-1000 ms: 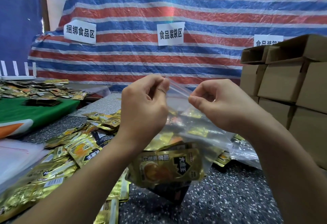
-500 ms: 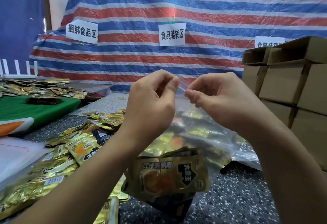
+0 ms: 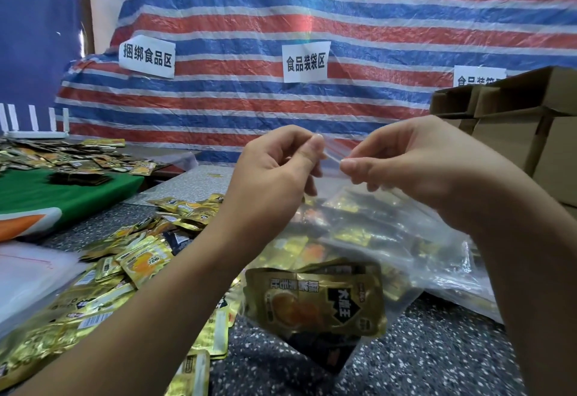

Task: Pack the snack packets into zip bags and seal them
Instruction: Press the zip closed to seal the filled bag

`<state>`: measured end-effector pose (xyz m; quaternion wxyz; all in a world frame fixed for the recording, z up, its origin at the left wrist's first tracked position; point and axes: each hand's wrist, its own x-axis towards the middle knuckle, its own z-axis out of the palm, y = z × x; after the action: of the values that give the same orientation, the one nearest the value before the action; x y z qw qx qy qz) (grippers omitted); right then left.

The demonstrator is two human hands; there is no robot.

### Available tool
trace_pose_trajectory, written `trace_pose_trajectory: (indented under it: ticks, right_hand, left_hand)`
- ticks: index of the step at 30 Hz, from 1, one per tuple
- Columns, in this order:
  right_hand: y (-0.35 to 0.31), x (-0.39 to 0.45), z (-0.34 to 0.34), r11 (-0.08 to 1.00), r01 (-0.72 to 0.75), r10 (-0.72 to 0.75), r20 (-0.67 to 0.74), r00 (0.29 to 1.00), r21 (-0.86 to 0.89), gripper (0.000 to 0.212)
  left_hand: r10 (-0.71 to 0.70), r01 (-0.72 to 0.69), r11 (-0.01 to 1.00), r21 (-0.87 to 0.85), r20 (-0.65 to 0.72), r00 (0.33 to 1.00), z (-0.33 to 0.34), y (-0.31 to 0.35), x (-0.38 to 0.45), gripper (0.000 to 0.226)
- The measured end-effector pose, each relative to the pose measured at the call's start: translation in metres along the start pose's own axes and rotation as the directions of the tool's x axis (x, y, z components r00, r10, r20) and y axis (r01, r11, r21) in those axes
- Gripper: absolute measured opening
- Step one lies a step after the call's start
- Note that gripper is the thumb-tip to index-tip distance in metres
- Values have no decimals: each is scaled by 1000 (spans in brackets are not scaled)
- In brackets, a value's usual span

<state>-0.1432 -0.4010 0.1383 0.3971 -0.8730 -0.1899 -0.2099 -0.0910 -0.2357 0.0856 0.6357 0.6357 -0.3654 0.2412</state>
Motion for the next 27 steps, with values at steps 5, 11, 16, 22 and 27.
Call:
trace_pose_trajectory:
  ticks: [5, 11, 16, 22, 27]
  right_hand:
    - [-14, 7, -9, 999, 10, -9, 33, 999, -47, 17]
    - [-23, 10, -9, 999, -17, 19, 66, 998, -37, 25]
    - [-28, 9, -8, 997, -45, 51, 97, 994, -68, 27]
    - [-25, 8, 1, 995, -59, 63, 48, 997, -82, 9]
    - [-23, 8, 6, 993, -70, 72, 25, 997, -92, 4]
  left_hand:
    - [31, -32, 999, -39, -46, 998, 0, 3, -1, 22]
    - [78, -81, 996, -28, -74, 994, -3, 9, -2, 23]
    - [166, -158, 982, 100, -79, 983, -4, 10, -4, 24]
    - [234, -208, 942, 262, -70, 970, 1, 6, -5, 25]
    - [252, -207, 915, 345, -93, 963, 2, 1, -5, 24]
